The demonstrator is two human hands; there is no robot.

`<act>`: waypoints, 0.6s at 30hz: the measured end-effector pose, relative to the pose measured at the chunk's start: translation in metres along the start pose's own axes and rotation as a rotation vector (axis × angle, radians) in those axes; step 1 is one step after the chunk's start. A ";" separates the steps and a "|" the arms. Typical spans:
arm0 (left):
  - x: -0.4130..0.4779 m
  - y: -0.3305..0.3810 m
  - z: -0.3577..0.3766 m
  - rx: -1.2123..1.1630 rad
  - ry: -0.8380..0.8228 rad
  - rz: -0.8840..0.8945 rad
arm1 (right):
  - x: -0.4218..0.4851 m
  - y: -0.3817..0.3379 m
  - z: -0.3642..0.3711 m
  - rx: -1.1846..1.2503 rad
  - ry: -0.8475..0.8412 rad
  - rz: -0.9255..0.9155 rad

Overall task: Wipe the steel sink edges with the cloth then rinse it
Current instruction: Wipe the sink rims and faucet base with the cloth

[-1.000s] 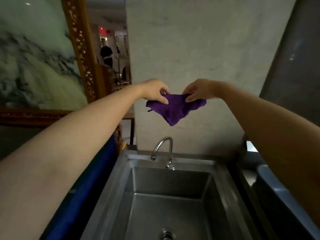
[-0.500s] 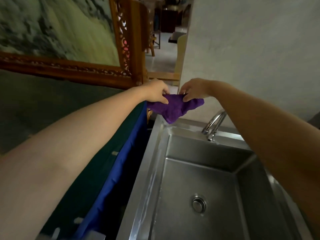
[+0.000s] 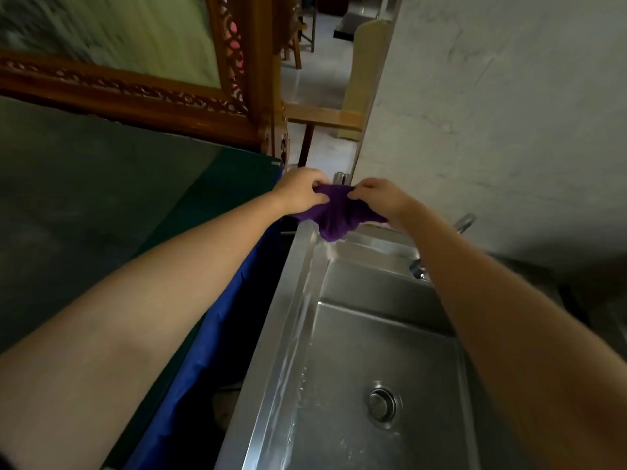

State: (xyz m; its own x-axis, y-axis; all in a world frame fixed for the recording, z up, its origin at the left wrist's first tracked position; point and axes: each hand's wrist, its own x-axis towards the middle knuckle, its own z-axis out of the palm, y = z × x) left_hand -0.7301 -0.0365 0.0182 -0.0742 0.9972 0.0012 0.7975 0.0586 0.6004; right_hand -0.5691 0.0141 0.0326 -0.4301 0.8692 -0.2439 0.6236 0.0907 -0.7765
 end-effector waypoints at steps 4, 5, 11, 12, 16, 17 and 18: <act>0.027 -0.015 0.027 0.038 -0.078 -0.032 | 0.022 0.034 0.027 0.228 0.063 0.091; 0.032 -0.018 0.033 0.033 -0.103 -0.038 | 0.027 0.044 0.033 0.243 0.067 0.111; 0.053 -0.054 0.079 -0.063 -0.205 -0.132 | 0.058 0.100 0.069 0.128 0.119 0.100; 0.055 -0.061 0.088 -0.076 -0.221 -0.153 | 0.062 0.110 0.075 0.046 0.130 0.097; 0.064 -0.073 0.122 -0.175 -0.196 -0.226 | 0.079 0.142 0.087 -0.318 0.305 0.111; 0.067 -0.072 0.129 -0.209 -0.186 -0.238 | 0.082 0.146 0.088 -0.426 0.390 0.132; 0.071 -0.070 0.137 -0.240 -0.183 -0.249 | 0.085 0.149 0.090 -0.498 0.474 0.152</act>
State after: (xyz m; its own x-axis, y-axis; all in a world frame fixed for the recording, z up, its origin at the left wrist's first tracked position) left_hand -0.7091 0.0362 -0.1330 -0.1223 0.9469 -0.2975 0.6043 0.3088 0.7345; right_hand -0.5714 0.0581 -0.1558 -0.0541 0.9978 0.0382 0.9275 0.0644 -0.3681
